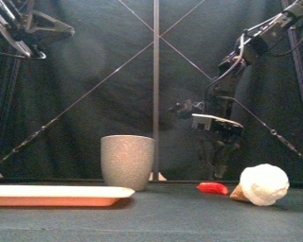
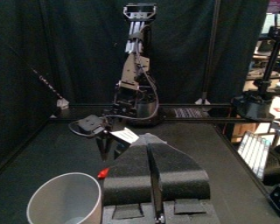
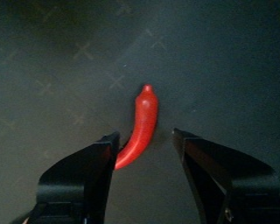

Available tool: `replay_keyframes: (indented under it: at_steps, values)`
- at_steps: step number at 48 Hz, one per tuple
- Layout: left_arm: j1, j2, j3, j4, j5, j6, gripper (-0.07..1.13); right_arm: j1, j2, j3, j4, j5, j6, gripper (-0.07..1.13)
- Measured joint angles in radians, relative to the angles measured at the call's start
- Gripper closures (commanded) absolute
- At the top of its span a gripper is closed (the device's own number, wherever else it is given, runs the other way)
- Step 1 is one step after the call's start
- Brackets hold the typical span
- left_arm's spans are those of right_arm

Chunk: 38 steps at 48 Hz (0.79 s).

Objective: Pick the red chile then place it in the grey bowl
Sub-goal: Pick the red chile

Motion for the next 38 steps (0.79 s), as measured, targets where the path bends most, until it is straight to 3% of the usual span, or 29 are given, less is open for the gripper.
replay_keyframes:
  at_steps: [21, 38]
  values:
    - [0.0, 0.0, 0.0, 0.0, 0.002, 0.0, 1.09, 0.002, 0.08, 0.002, 0.029, -0.049, 0.0, 0.2]
    - [0.002, -0.003, 0.002, 0.002, 0.0, 0.0, 1.09, 0.002, 0.086, -0.017, 0.023, -0.049, 0.0, 0.59]
